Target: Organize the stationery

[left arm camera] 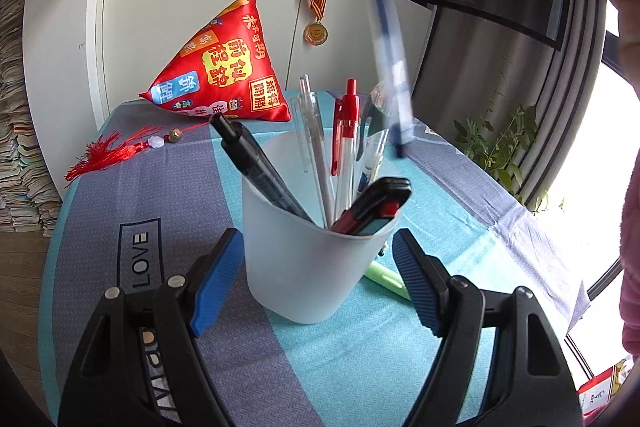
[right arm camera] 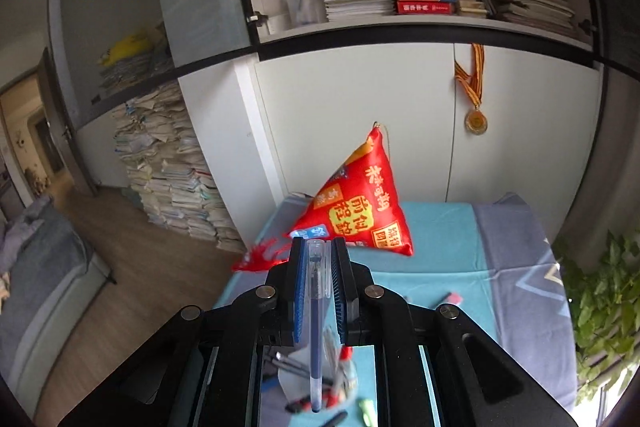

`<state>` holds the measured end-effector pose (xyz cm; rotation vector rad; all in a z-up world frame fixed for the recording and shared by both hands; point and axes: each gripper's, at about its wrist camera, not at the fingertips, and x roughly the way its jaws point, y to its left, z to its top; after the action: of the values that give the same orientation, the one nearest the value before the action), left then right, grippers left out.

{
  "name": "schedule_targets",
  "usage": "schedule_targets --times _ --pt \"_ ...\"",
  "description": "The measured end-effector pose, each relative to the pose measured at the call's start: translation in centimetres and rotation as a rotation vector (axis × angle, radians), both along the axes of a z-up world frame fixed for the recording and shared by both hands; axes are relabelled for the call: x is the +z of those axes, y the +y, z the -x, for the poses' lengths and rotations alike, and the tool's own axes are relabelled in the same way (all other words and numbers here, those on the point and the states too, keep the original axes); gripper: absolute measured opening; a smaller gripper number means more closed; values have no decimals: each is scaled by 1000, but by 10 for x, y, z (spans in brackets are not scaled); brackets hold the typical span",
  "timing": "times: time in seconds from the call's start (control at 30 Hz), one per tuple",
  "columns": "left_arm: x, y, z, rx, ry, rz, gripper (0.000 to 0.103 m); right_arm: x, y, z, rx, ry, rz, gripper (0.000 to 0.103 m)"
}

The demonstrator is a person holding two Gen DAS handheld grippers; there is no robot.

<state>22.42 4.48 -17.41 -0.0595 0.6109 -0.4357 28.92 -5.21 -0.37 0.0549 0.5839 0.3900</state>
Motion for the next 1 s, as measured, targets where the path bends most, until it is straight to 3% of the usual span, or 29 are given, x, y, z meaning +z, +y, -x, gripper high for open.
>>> schedule_targets --times 0.2,0.37,0.7,0.87,1.0 --pt "-1 -1 0 0 1 -2 77 -36 2 -13 -1 52 14 13" --pt "-1 -1 0 -1 -1 -3 77 -52 -5 2 3 82 72 13" --pt "-1 0 -1 1 5 0 77 -58 -17 30 22 113 142 13" --pt "-1 0 -1 0 4 -1 77 -51 -39 38 -8 99 77 15" --pt "-1 0 -1 0 4 -1 77 -61 -57 25 -78 178 87 15"
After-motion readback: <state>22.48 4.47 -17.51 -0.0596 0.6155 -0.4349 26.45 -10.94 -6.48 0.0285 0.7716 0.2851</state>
